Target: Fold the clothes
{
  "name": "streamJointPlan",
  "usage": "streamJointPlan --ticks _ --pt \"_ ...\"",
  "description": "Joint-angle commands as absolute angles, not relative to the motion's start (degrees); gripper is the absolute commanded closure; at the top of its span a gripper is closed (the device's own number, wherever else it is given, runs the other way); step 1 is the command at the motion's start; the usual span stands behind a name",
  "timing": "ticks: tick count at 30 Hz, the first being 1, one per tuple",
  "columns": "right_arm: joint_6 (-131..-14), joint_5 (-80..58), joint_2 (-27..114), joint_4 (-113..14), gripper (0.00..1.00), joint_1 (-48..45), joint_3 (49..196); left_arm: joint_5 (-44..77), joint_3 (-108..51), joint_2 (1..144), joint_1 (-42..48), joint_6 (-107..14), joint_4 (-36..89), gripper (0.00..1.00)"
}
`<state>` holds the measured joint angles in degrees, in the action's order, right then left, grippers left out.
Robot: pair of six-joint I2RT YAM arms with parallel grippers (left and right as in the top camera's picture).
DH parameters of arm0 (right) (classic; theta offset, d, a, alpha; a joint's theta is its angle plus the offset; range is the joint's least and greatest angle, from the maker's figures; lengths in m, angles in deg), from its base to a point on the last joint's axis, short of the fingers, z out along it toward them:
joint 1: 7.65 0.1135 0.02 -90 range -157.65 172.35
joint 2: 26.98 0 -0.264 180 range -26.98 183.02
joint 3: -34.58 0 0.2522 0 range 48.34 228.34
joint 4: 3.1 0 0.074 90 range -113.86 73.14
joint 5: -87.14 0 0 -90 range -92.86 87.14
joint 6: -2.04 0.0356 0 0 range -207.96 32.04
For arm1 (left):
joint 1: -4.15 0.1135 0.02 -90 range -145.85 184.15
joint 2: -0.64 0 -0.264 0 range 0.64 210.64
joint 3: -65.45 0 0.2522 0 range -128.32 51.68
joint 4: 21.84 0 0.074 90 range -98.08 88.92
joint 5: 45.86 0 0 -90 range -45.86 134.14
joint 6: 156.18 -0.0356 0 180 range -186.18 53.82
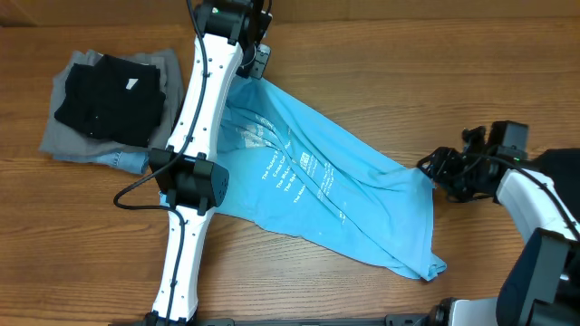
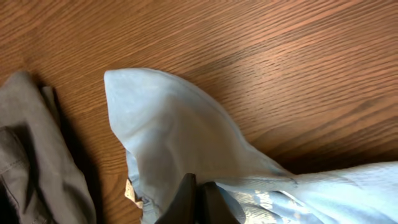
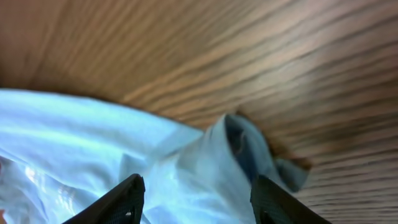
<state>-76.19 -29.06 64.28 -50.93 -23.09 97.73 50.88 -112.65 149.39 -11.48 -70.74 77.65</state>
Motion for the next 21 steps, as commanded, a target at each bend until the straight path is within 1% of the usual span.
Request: streamJointPlan --ticks 1,2,3,4,5,6,9,10,11,12,13,17,19,21 --pt "-75.95 -28.99 64.67 -49.57 0.44 -20.30 96.44 48.85 -114.31 146.74 -11.24 -69.97 77.65 0.96" --pt "-75.95 -28.99 64.67 -49.05 0.47 -19.69 96.24 48.52 -114.31 146.74 -11.24 -69.99 77.67 0.96" --pt "-75.95 -28.80 64.67 -48.70 0.53 -19.10 96.09 48.50 -114.31 146.74 -11.29 -69.97 77.70 0.96" --pt "-75.82 -28.29 64.67 -48.39 0.61 -18.57 95.96 48.52 -114.31 146.74 -11.29 -69.97 77.76 0.96" --pt "-75.71 -27.09 64.67 -48.46 0.72 -18.22 95.94 48.52 -114.31 146.74 -11.29 -69.97 77.85 0.96" --pt "-75.07 -24.58 64.65 -49.07 0.86 -17.98 95.94 48.54 -114.31 146.74 -11.29 -69.99 78.20 0.96" --pt "-71.14 -18.98 64.65 -51.26 0.93 -18.26 95.94 48.56 -114.31 146.74 -11.29 -70.02 78.99 0.96" --pt "-70.61 -17.37 64.65 -51.74 0.92 -18.51 95.96 48.56 -114.31 146.74 -11.29 -70.02 79.20 0.96" --pt "-70.57 -16.84 64.65 -51.74 0.84 -18.66 95.96 48.56 -114.31 146.74 -11.29 -70.04 79.40 0.96" --pt "-70.55 -16.38 64.65 -51.65 0.66 -18.85 95.98 48.56 -114.31 146.74 -11.29 -70.04 79.55 0.96" --pt "-70.55 -16.51 64.65 -51.30 0.56 -19.20 96.16 48.54 -114.31 146.74 -11.29 -70.04 79.62 0.96" --pt "-70.55 -16.40 64.65 -51.13 0.52 -20.45 97.31 48.56 -114.31 146.74 -11.29 -70.04 79.79 0.96" --pt "-70.55 -16.45 64.65 -49.75 0.47 -21.52 97.49 48.56 -114.31 146.74 -11.29 -70.04 79.82 0.96" --pt "-70.57 -17.02 64.67 -49.05 0.47 -22.00 97.47 48.54 -114.31 146.74 -11.29 -70.04 79.75 0.96"
